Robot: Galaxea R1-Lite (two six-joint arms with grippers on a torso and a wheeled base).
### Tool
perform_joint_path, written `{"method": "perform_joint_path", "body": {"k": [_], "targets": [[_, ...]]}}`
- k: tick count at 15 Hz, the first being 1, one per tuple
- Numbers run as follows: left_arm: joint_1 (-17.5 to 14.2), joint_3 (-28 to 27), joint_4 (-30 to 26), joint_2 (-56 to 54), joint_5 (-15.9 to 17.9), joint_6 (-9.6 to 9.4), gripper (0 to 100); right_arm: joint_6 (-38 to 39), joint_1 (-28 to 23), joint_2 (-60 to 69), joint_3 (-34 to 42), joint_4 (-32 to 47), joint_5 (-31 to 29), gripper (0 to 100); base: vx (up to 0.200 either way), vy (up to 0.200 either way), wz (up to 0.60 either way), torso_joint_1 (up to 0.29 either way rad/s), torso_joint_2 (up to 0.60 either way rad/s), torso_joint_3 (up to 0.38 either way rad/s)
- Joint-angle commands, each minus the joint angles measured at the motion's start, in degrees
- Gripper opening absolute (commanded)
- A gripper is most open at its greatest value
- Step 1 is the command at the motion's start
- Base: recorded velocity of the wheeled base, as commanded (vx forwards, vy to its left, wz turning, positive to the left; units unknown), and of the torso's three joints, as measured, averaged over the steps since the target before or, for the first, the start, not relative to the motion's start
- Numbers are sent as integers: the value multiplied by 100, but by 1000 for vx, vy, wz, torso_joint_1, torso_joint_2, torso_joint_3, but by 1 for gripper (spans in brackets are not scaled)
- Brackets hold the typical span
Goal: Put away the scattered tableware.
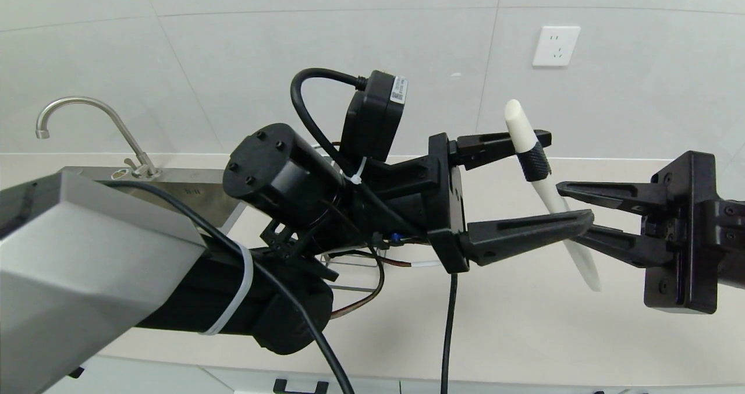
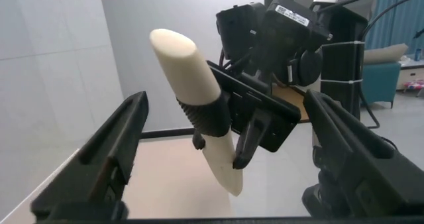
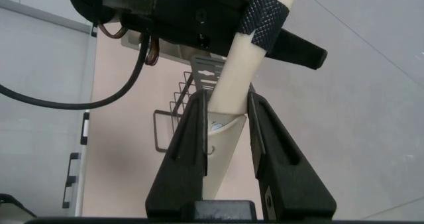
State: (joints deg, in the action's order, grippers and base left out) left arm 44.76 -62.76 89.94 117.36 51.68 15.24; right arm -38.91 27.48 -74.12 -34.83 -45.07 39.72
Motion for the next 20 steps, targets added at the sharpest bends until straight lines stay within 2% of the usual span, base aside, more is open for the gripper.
{"method": "perform_joint_path", "body": {"k": [1, 4, 5, 10, 12, 14, 16, 17, 20], "targets": [[15, -8, 6, -11, 0, -3, 0, -2, 3, -15, -6, -2, 1, 0, 0, 0, 0, 0, 0, 0], [6, 0, 6, -20, -8, -3, 0, -46, 21, -15, -15, -11, -8, 0, 0, 0, 0, 0, 0, 0], [6, 0, 6, -20, -8, -3, 0, -81, 21, -15, 11, 7, -25, 100, 0, 0, 0, 0, 0, 0], [-47, 27, 6, -55, -88, -47, 0, -143, 21, 108, 222, 33, -17, 100, 0, 0, 0, 0, 0, 0], [-275, 123, 6, -143, -96, -91, 0, -143, -155, 407, 688, 33, -25, 100, 0, 0, 0, 0, 0, 0], [-495, 800, -73, -468, -96, -100, 0, -169, -287, 838, 1250, 60, -61, 100, 0, 0, 0, 0, 0, 0], [-644, 1169, -223, -723, -105, -118, 0, -178, -454, 1154, 1514, 51, -69, 100, 0, 0, 0, 0, 0, 0], [-706, 1231, -275, -793, -105, -126, 0, -169, -507, 1303, 1620, 60, -69, 0, 0, 0, 0, 0, 0, 0], [-1101, 1512, -697, -1180, -105, -460, 0, -169, -1148, 2059, 1866, 262, -78, 0, 0, 0, 0, 0, 0, 0]]}}
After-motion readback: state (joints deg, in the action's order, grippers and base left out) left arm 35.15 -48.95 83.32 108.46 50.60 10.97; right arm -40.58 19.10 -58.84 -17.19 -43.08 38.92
